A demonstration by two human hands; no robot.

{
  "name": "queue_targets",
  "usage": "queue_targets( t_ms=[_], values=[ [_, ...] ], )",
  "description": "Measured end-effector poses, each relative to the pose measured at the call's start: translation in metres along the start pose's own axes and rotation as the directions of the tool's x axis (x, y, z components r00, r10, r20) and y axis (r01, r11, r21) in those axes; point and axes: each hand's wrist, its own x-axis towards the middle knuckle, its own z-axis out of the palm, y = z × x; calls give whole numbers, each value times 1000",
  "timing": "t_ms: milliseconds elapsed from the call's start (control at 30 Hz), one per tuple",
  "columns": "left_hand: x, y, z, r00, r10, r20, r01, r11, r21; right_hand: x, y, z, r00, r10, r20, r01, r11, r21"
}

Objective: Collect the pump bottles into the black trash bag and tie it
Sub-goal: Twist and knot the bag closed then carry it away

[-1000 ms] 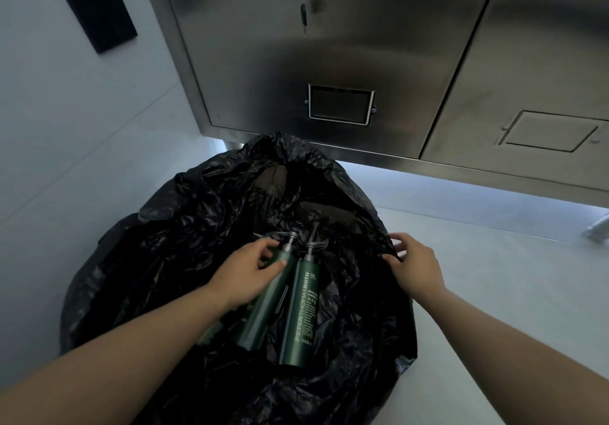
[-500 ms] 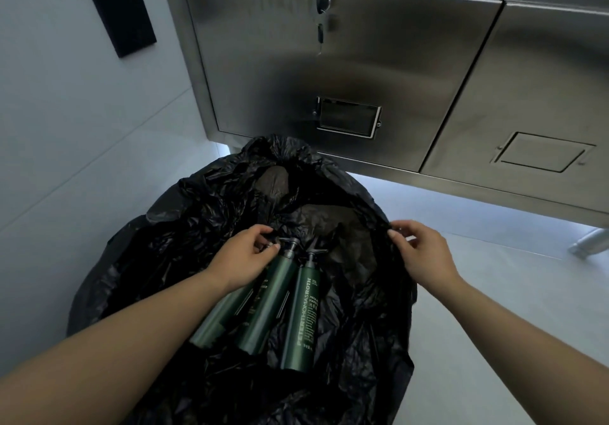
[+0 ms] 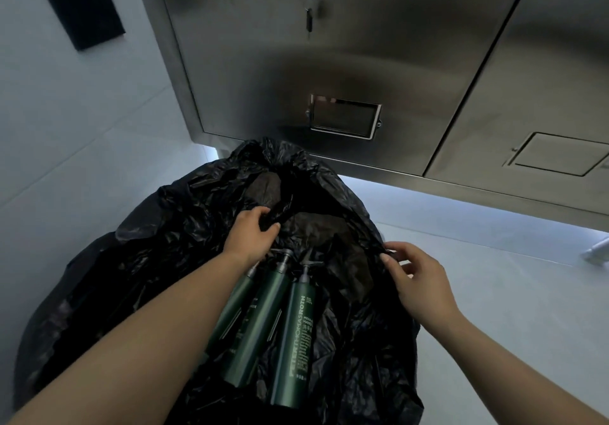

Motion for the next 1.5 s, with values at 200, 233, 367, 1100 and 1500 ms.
queue_targets(
  t_ms=[200, 233, 367, 1100, 1500],
  values=[
    [35, 4, 32, 999, -41, 1, 41, 993, -114, -5, 13, 0, 1000, 23, -14, -23, 999, 39],
    [37, 3, 36, 998, -57, 11, 58, 989, -139, -6, 15, -2, 999, 28, -16, -27, 999, 42],
    [36, -1, 52, 991, -124, -42, 111, 966, -235, -8, 18, -9, 999, 39, -23, -38, 998, 47],
    [-124, -23, -114, 996, 57, -72, -75, 956, -283, 0, -123, 66, 740, -508, 441, 577, 816, -28],
    [-154, -30, -150, 993, 47, 108, 8, 889, -459, -19, -134, 106, 576, -462, 675, 733, 656, -177]
  ],
)
